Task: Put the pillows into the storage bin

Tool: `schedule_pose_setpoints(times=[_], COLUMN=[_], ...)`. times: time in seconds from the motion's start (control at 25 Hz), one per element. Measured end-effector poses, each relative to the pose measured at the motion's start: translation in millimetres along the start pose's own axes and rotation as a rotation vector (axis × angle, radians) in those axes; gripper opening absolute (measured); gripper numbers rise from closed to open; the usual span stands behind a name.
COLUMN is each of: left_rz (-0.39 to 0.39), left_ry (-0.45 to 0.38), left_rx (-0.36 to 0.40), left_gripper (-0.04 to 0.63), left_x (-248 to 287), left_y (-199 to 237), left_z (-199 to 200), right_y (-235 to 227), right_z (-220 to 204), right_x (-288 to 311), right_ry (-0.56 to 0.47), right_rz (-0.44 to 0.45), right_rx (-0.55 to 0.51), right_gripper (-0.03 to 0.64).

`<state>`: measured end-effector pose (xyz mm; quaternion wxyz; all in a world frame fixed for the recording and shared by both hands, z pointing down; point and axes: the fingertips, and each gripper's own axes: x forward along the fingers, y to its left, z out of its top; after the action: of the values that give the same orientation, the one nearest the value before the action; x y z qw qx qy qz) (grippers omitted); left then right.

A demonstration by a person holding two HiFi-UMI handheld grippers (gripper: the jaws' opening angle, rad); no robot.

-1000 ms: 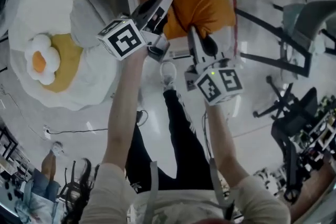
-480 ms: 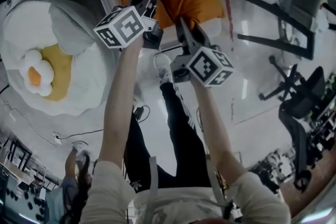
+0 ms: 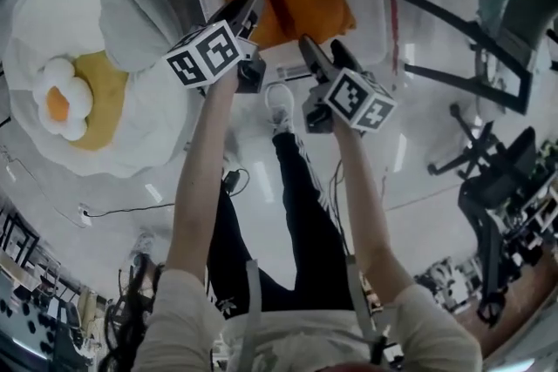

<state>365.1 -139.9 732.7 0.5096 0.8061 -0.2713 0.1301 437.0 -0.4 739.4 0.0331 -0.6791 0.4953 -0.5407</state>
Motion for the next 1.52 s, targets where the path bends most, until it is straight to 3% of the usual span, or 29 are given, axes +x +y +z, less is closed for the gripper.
schedule_pose_setpoints(times=[0.24, 0.4, 0.48, 0.6, 0.72, 0.88, 1.08, 1.36, 1.52], left_rz=[0.044, 0.059, 0.12, 0.221, 0.296, 0.393, 0.423, 0.52, 0.591], left_ry=[-0.096, -0.239, -0.309, -0.38, -0.45, -0.553, -0.644, -0.75, -0.847], left_rx=[-0.044, -0.114, -0.086, 0.015, 0.027, -0.061, -0.187, -0.327, -0.475], left_gripper=[0.103, 0.114, 0.112, 0.112, 0.114, 0.132, 0.191, 0.23, 0.234], left_x=[-49.5, -99.9, -135.7, -200.3, -273.6, -379.7, -486.9, -592.4, -606.6], left_y=[31.3, 49.3, 64.9, 97.9, 145.0, 220.7, 299.2, 415.3, 488.4], left_z=[34.6, 72.4, 88.3, 112.8, 132.1, 137.8, 127.2, 102.7, 59.2], right_y=[56.6, 117.4, 148.4, 204.8, 277.5, 375.5, 447.5, 485.9, 468.4], right_z=[7.9, -3.0, -12.1, -26.1, -55.3, -141.9, -240.3, -339.5, -386.4], right_x=[10.3, 13.8, 17.0, 31.4, 52.9, 72.8, 87.5, 146.8, 209.0], right_ry=[-0.024, -0.018, -0.013, -0.005, 0.012, 0.093, 0.162, 0.308, 0.435], right_rz=[0.04, 0.113, 0.154, 0.213, 0.302, 0.425, 0.468, 0.485, 0.485], right_rx=[-0.12, -0.205, -0.259, -0.336, -0.414, -0.54, -0.595, -0.599, -0.47], right_gripper=[0.327, 0.327, 0.327, 0.327, 0.327, 0.327, 0.327, 0.327, 0.327])
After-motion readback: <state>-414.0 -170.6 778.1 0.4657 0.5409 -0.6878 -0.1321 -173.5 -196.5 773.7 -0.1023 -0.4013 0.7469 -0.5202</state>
